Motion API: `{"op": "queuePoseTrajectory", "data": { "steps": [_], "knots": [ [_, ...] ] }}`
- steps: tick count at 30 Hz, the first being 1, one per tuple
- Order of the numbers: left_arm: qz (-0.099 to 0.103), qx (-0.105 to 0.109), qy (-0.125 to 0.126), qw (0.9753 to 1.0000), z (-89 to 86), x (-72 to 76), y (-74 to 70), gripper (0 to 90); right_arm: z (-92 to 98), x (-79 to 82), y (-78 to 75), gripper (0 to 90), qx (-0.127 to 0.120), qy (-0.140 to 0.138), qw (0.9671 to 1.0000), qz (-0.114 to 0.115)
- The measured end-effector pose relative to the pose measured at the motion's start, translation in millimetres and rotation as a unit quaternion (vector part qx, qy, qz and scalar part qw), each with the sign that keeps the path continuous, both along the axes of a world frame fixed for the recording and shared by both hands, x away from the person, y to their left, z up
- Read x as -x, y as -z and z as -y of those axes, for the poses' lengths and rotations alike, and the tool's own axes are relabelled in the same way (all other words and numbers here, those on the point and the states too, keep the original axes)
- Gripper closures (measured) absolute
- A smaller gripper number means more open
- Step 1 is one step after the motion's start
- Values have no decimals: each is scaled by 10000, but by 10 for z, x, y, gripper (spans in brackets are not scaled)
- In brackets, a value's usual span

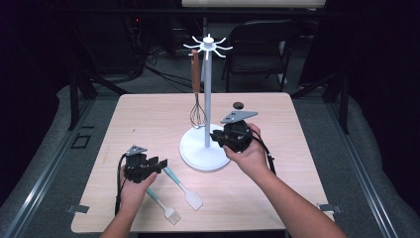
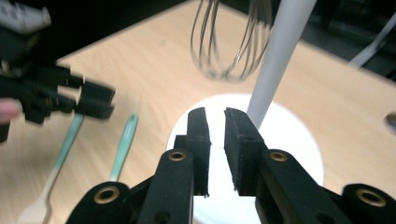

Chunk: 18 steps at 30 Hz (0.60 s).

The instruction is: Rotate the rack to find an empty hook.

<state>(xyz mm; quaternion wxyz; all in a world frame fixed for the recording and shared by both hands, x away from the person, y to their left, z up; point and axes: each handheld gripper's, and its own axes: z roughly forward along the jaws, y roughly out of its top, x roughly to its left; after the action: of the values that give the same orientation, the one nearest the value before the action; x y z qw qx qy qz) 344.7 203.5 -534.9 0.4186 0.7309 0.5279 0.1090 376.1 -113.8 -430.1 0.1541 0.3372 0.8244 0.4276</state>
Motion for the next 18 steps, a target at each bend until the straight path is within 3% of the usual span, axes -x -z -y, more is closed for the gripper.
{"op": "queuePoseTrajectory", "data": {
  "steps": [8,12,18],
  "knots": [
    [-3,-7,-6,10000,5,0,8,541,-17,39,314,758,341,-128,9974,-618],
    [-7,-11,-6,10000,8,0,8,541,-54,63,484,718,544,-186,9940,-930],
    [-25,-31,-6,10000,6,-6,13,540,-185,126,734,696,859,-363,9889,-1160]
  ]
}}
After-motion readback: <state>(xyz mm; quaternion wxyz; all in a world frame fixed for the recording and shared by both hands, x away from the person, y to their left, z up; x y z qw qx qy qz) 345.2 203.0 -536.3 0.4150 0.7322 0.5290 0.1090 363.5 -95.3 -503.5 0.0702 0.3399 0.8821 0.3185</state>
